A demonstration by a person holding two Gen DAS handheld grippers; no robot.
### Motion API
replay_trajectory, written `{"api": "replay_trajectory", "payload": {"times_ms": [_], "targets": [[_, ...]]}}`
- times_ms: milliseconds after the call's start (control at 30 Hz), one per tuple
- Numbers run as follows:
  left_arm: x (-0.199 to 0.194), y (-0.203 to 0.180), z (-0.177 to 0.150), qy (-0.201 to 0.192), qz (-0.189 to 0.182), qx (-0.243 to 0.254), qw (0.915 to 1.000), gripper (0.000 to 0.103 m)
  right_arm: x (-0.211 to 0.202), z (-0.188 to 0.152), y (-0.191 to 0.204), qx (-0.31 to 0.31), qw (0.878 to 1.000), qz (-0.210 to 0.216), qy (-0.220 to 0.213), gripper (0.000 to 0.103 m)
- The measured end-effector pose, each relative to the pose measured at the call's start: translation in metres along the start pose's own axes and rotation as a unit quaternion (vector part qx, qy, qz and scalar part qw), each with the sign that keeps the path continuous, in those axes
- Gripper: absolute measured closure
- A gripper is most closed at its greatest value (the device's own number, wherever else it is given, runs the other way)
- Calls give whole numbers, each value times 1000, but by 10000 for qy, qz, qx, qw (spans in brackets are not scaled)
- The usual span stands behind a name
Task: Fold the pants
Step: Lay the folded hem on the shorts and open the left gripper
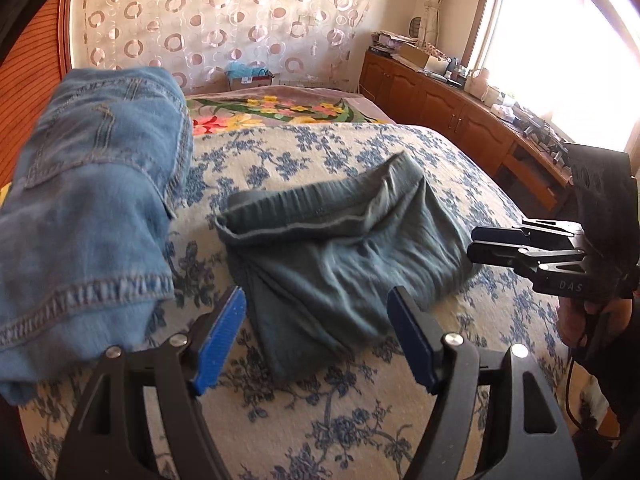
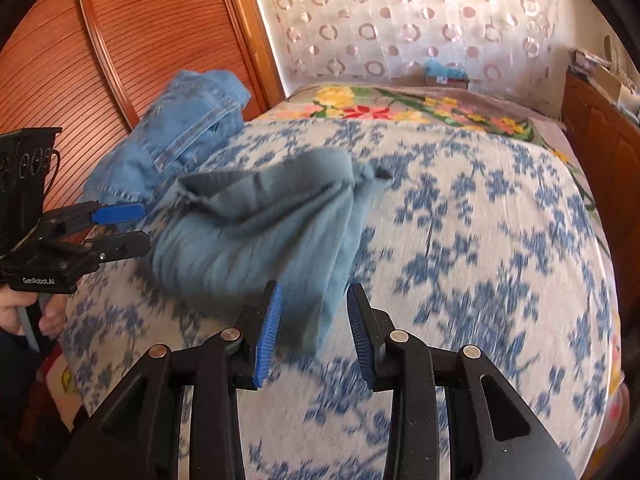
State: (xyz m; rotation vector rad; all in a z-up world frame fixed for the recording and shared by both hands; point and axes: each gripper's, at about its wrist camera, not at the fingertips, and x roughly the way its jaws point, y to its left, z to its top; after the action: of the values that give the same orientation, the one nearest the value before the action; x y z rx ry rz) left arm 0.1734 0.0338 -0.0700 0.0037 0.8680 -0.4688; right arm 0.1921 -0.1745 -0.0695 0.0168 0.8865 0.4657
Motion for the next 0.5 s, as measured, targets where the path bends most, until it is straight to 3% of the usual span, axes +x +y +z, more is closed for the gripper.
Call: {"api": "replay_trajectory", "payload": {"times_ms": [133,367,500], "targets": [[2,-1,-16,144,-39,-30,9999,30,1,-7,4,-7,10000,67,65,70],[5,7,-33,285,260,-109,9992,35,7,-9,5,-65,9998,123,154,70],[7,9,-37,292,352,-112,9989,45,10,-9,6,-112,9997,129,195,70]]}}
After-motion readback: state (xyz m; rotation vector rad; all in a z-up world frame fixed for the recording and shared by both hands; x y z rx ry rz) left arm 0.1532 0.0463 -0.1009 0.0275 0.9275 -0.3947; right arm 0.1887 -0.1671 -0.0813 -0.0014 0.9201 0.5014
